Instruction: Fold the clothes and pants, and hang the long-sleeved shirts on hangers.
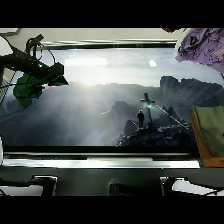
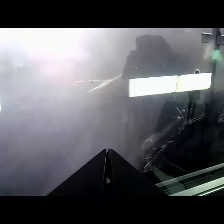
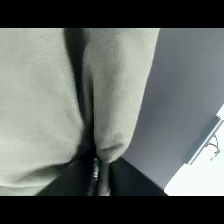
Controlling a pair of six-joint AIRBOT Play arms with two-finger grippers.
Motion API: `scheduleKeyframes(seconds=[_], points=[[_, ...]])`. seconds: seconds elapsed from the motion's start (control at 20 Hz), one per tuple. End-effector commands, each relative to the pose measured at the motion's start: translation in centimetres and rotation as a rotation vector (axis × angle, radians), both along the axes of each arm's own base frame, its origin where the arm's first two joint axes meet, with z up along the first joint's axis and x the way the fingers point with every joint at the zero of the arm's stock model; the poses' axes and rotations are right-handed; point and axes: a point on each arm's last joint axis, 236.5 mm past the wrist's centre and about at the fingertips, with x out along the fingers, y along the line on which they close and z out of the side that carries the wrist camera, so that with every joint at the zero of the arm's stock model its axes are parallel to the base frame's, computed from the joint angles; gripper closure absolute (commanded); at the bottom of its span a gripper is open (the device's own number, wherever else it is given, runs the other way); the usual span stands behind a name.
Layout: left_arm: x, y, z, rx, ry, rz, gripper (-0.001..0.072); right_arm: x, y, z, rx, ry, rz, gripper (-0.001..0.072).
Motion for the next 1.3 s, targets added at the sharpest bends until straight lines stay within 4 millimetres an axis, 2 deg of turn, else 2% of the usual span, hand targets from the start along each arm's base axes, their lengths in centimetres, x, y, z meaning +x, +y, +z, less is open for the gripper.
scheduleKeyframes(seconds=[0.0, 0.05, 0.15, 0.25, 0.35, 0.4, 0.45, 0.55, 0.6, 0.65, 0.75, 0.8, 0.9, 1.0, 1.15, 1.25], points=[[0.0, 0.0, 0.0, 0.001, 0.0, 0.0, 0.0688, -0.4, -0.7, 0.5, -0.029, 0.022, 0.009, 0.0431], [0.0, 0.0, 0.0, 0.002, 0.0, 0.0, 0.0689, -0.1, -0.9, 0.8, -0.036, 0.009, 0.017, 0.0345], [0.0, 0.1, 0.0, 0.003, 0.0, 0.001, 0.0688, 2.1, -1.8, 1.8, -0.064, -0.092, 0.03, 0.0335], [0.1, 0.3, 0.0, 0.004, -0.001, 0.007, 0.0689, 7.3, -2.1, 3.4, -0.064, -0.326, 0.104, 0.0342], [0.3, 1.1, 0.1, 0.005, -0.005, 0.023, 0.0688, 14.9, -0.6, 6.4, -0.02, -0.666, 0.243, 0.0464], [0.4, 1.9, 0.5, 0.003, -0.013, 0.042, 0.0689, 18.6, 1.0, 8.6, 0.003, -0.827, 0.334, 0.0469], [0.5, 2.6, 1.1, 0.002, -0.03, 0.06, 0.0689, 21.2, 3.0, 10.6, 0.011, -0.935, 0.425, 0.0471], [0.5, 4.1, 3.2, 0.022, -0.119, 0.047, 0.0689, 25.0, 8.5, 13.7, 0.051, -1.064, 0.578, 0.0498], [0.3, 5.1, 4.2, 0.075, -0.18, 0.014, 0.0689, 26.2, 12.0, 14.8, 0.089, -1.099, 0.65, 0.0589], [-0.2, 6.0, 5.1, 0.135, -0.226, -0.01, 0.0689, 27.1, 15.6, 15.6, 0.125, -1.115, 0.731, 0.0689], [-1.0, 7.7, 6.7, 0.23, -0.29, 0.014, 0.069, 27.9, 23.9, 16.9, 0.216, -1.13, 0.921, 0.0685], [-1.4, 7.9, 7.5, 0.246, -0.331, 0.025, 0.0689, 27.8, 28.2, 17.2, 0.271, -1.132, 1.011, 0.0685], [-2.4, 7.5, 8.2, 0.24, -0.396, 0.035, 0.069, 26.5, 35.6, 17.0, 0.373, -1.097, 1.173, 0.0685], [-3.7, 7.5, 7.0, 0.235, -0.399, 0.042, 0.0689, 24.5, 40.5, 16.3, 0.422, -1.028, 1.309, 0.0685], [-5.2, 7.7, 5.0, 0.241, -0.364, 0.037, 0.0689, 22.5, 45.4, 16.1, 0.447, -1.001, 1.406, 0.0685], [-5.2, 7.7, 4.7, 0.242, -0.354, 0.035, 0.0688, 21.9, 47.6, 16.4, 0.467, -1.018, 1.459, 0.0684]])
